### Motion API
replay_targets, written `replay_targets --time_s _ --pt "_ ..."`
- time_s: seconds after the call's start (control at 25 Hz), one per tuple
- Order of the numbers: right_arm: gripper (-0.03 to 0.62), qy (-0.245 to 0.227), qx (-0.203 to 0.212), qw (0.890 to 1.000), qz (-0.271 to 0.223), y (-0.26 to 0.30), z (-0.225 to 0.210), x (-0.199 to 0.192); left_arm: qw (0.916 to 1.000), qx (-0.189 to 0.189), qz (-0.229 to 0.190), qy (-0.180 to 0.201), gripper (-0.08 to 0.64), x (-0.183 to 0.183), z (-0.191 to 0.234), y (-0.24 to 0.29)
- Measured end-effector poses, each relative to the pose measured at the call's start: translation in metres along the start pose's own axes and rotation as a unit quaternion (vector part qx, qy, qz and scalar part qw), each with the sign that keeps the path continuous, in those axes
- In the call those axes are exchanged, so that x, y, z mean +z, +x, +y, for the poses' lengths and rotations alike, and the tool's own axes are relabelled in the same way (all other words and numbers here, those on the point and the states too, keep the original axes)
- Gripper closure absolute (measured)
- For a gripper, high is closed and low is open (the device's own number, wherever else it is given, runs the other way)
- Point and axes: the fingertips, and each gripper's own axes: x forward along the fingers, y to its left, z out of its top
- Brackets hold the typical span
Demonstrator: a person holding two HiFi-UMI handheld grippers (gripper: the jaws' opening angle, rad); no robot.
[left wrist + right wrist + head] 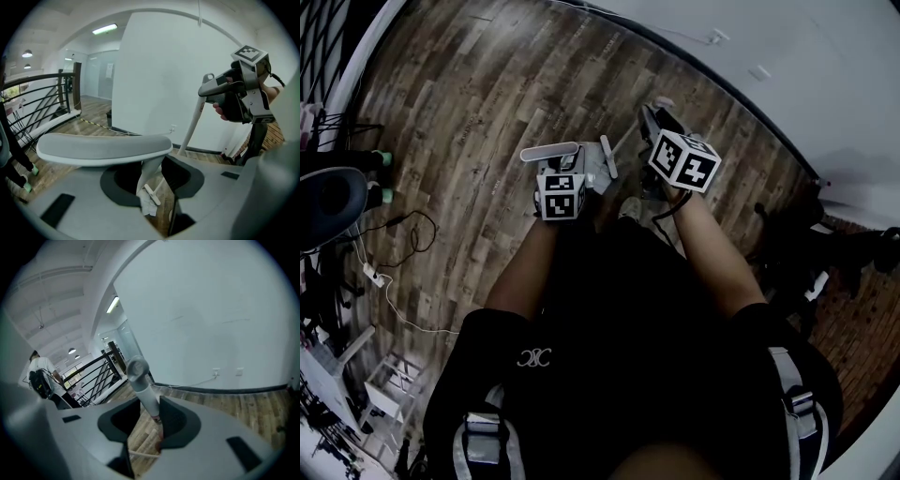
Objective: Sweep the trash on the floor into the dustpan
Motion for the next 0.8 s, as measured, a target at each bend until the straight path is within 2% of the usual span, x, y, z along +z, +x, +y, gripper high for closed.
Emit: replay_targets --time_s 0.2,0.32,0.48,0.6,0.8 --pt "0.462 0.030 0.023 0.999 -0.012 -0.002 0.005 0.012 1.0000 -0.006 0.002 0.000 0.430 0.002 -0.003 0.003" --pt "0.462 0.050 0.016 0.998 -0.015 -0.009 -0.006 0.019 1.0000 -0.009 0.003 -0.002 0.430 0.003 -0.005 0.003" --pt "0.463 0.055 0.010 0.998 -0.020 -0.028 -0.023 0.023 1.0000 -0.009 0.004 0.001 0.430 0.003 -0.005 0.006" --pt "0.468 0.038 0.012 0.999 -0.034 -0.047 -0.028 0.031 0.9999 -0.011 0.007 -0.002 0.430 0.006 -0.006 0.006" --pt "0.474 -0.021 0.023 0.997 -0.071 -0.079 -0.025 0.052 0.9999 -0.005 0.010 -0.006 0.430 0.006 0.000 0.008"
